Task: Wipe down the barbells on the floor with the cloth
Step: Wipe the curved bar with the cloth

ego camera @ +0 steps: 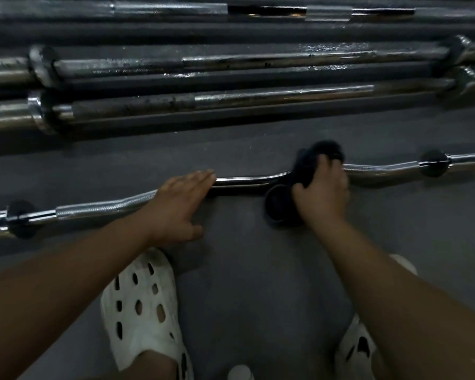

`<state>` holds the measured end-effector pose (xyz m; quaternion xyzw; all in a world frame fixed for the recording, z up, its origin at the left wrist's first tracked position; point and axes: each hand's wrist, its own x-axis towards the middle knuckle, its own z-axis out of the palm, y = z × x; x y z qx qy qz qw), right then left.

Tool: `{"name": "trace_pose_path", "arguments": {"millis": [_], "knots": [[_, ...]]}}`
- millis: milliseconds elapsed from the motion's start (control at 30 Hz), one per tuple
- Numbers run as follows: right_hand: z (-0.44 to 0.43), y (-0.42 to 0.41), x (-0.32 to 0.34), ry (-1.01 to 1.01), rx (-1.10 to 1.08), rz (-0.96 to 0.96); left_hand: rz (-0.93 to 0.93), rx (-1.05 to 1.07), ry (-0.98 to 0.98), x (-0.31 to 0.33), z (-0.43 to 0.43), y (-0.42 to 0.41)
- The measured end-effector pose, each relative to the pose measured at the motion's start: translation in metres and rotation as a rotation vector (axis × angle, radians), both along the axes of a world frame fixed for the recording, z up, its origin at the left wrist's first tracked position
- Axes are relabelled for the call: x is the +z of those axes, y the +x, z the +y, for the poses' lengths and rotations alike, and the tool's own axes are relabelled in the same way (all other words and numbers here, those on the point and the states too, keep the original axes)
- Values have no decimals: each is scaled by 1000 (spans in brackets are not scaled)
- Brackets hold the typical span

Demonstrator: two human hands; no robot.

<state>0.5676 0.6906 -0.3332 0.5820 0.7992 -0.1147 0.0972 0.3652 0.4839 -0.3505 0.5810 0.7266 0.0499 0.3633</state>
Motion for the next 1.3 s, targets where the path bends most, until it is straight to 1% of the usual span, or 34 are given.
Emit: {"name": "trace_pose_path", "arguments": {"millis": [67,133,167,200,267,333,367,400,433,467,500,600,633,667,700,733,800,833,867,900,933,1000,1033,1067,1100,1133,1167,1200,1233,1267,1300], "knots": [[-29,-5,1,-102,200,108,11,-12,4,-2,-1,0],[-26,-2,4,-297,426,185,12,-14,13,-4,-2,-1],[-11,-1,5,-378,490,219,2,-10,12,-3,-3,-2],[7,2,5,-425,482,265,-10,-4,3,-3,-3,-3],[43,12,4,-383,272,290,-31,3,-22,-2,-2,-5],[58,24,0,-252,9,250,-36,-2,-49,1,0,-6],[54,25,-2,-173,-88,277,-33,-2,-60,2,1,-6],[44,21,-4,-122,-150,351,-30,-2,-69,3,2,-6],[30,14,-4,-107,-155,440,-28,-1,-75,4,2,-5],[12,4,-5,-101,-90,480,-26,-1,-76,4,2,-4],[-7,-5,-8,-100,10,464,-25,-5,-71,5,2,-3],[-52,-23,-5,-128,423,285,-35,-12,-48,7,2,-3],[-49,-20,-2,-132,572,236,-36,-13,-45,7,2,-4],[-36,-13,-1,-128,669,230,-36,-18,-43,7,2,-4],[-18,-5,-2,-116,673,255,-34,-22,-42,7,2,-4],[0,3,-2,-113,573,277,-34,-23,-39,6,3,-4],[27,21,-4,-81,175,345,-33,-12,-41,5,3,-3],[27,22,-5,-65,-5,364,-23,-11,-47,5,3,-2],[15,17,-7,-33,-54,339,-10,-16,-53,5,3,0],[-3,7,-8,-10,14,311,5,-22,-56,5,3,1],[-25,-7,-8,-36,161,312,15,-25,-51,6,4,2],[-61,-29,0,-188,595,335,3,-16,-39,9,5,2],[-64,-34,4,-262,748,336,-8,-12,-31,10,6,1],[-55,-36,6,-296,783,373,-17,-17,-29,11,6,0],[-41,-35,1,-317,677,432,-23,-26,-34,11,6,-2],[-25,-29,-4,-304,474,486,-29,-28,-34,10,4,-2],[-8,-21,-9,-248,239,541,-31,-27,-27,8,4,-2],[5,-10,-12,-170,43,531,-25,-27,-25,7,4,-2],[9,-2,-14,-95,-74,461,-14,-33,-30,6,4,-1],[2,-1,-16,-49,-86,369,3,-40,-35,5,3,0],[-12,-5,-16,-31,-19,322,17,-44,-36,6,4,0]]}}
